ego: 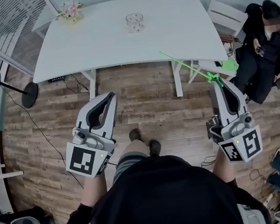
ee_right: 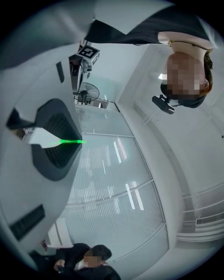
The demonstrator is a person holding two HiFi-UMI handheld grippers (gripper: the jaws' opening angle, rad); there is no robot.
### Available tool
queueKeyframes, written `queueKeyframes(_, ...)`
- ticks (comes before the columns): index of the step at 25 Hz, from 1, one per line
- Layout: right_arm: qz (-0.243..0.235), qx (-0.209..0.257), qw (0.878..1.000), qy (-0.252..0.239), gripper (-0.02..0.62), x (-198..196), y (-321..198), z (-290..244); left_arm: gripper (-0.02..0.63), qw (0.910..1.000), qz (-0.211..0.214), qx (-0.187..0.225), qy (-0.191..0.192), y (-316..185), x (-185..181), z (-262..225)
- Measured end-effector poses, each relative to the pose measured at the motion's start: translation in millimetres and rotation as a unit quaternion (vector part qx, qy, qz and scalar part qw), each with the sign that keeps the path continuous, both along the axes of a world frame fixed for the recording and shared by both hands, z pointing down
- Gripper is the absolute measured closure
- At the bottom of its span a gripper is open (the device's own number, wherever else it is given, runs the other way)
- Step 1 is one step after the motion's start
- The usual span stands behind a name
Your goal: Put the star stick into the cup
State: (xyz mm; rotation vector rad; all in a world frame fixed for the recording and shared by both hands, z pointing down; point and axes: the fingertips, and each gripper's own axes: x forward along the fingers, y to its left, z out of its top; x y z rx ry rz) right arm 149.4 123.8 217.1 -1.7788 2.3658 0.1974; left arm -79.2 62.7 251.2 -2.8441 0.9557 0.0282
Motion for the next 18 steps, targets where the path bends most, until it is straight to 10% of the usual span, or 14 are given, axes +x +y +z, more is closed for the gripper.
queueKeyframes(18, 0.004, 0.0, 1.0, 0.004, 0.572, 6, -55, 1, 0.595, 0.9998, 0.008, 0.015, 0.011, -58, 6, -6)
